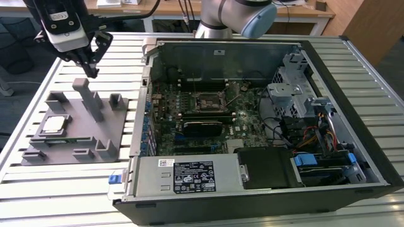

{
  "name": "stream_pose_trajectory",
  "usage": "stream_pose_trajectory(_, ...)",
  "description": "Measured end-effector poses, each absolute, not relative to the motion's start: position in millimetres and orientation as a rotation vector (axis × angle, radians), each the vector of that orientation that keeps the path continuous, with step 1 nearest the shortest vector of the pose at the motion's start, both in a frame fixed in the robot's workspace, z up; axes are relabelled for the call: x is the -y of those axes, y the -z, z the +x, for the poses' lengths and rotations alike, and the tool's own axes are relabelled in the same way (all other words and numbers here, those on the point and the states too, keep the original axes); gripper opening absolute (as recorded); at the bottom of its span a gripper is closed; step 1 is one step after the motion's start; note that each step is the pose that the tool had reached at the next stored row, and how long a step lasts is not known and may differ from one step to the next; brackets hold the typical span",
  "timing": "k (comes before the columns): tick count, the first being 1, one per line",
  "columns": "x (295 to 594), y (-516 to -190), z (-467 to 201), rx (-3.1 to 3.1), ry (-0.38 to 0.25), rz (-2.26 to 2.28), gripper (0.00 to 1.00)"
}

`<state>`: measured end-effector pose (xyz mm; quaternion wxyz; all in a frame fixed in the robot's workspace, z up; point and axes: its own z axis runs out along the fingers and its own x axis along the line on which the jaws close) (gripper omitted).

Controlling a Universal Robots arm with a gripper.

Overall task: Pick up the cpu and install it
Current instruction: 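Reach for the cpu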

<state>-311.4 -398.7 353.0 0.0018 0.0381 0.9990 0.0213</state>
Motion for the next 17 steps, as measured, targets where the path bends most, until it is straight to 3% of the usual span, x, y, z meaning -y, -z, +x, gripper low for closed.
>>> stream_pose_trajectory(17,398.7,-347.5,-334.1,-3.171,-0.065,0.122,0.11)
